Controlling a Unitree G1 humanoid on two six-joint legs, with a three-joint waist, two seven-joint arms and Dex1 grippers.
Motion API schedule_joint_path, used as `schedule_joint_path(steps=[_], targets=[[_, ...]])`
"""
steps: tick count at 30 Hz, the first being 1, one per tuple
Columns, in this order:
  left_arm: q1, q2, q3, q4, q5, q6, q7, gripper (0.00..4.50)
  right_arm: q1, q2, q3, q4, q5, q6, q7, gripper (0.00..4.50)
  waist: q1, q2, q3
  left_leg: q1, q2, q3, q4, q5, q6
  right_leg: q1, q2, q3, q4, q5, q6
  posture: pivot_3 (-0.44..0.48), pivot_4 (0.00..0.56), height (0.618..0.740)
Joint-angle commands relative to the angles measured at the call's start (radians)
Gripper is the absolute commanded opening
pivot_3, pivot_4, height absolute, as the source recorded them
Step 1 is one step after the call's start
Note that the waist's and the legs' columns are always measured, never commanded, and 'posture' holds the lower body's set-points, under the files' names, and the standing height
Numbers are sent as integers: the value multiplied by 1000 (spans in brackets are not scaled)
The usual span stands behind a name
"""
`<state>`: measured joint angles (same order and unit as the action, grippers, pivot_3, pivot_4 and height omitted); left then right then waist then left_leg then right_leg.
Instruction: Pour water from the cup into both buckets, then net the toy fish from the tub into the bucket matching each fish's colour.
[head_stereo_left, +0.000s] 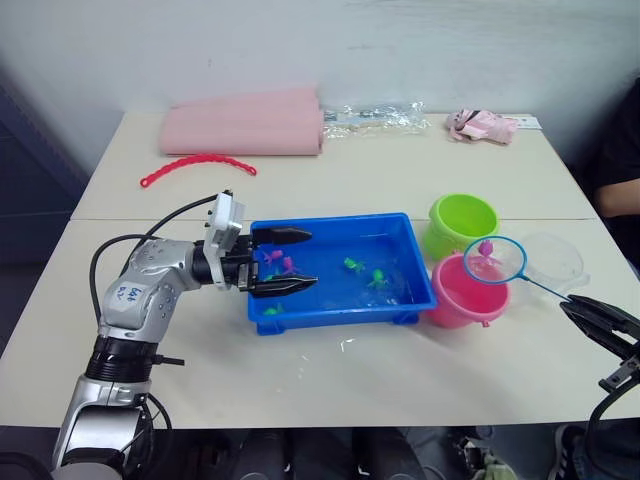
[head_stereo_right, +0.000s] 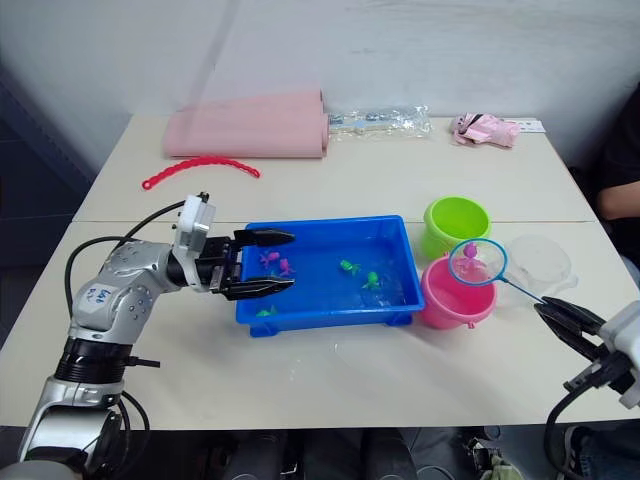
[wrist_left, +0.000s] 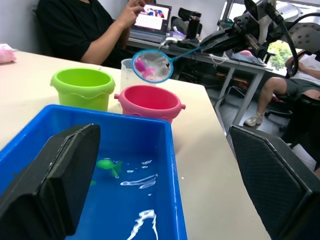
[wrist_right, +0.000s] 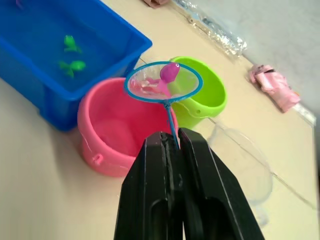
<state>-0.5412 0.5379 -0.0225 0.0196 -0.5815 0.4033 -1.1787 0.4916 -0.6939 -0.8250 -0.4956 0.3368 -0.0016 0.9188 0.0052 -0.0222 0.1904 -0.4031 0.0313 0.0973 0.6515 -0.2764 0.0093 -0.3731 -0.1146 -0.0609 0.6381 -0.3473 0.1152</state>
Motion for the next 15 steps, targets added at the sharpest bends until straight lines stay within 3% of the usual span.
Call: schedule_joint_path(steps=[1,7,10,15], targets=[[-5,-10,-7,-2,7,-19,-20,4480,-6,19,7,49,-140,-224,-36,0,-1,0,0,0,0,0,0,0,0,0,0,0,0,0,0,0,150,740],[-8,-37,1,13,-2,-26,-33,4480,10,6,20,187,-345,-547,-105,0,-3,0,0,0,0,0,0,1,-1,0,0,0,0,0,0,0,150,740],[-10,-45,3,19,0,-31,-37,4480,-12,-12,-8,247,-537,-696,-213,0,-5,0,0,0,0,0,1,2,-1,0,0,0,0,0,0,0,150,740],[-6,-52,11,29,4,-41,-44,4480,16,-45,-11,337,-661,-897,-309,0,-6,0,0,1,0,-1,0,2,-2,0,0,0,0,0,0,0,150,740]])
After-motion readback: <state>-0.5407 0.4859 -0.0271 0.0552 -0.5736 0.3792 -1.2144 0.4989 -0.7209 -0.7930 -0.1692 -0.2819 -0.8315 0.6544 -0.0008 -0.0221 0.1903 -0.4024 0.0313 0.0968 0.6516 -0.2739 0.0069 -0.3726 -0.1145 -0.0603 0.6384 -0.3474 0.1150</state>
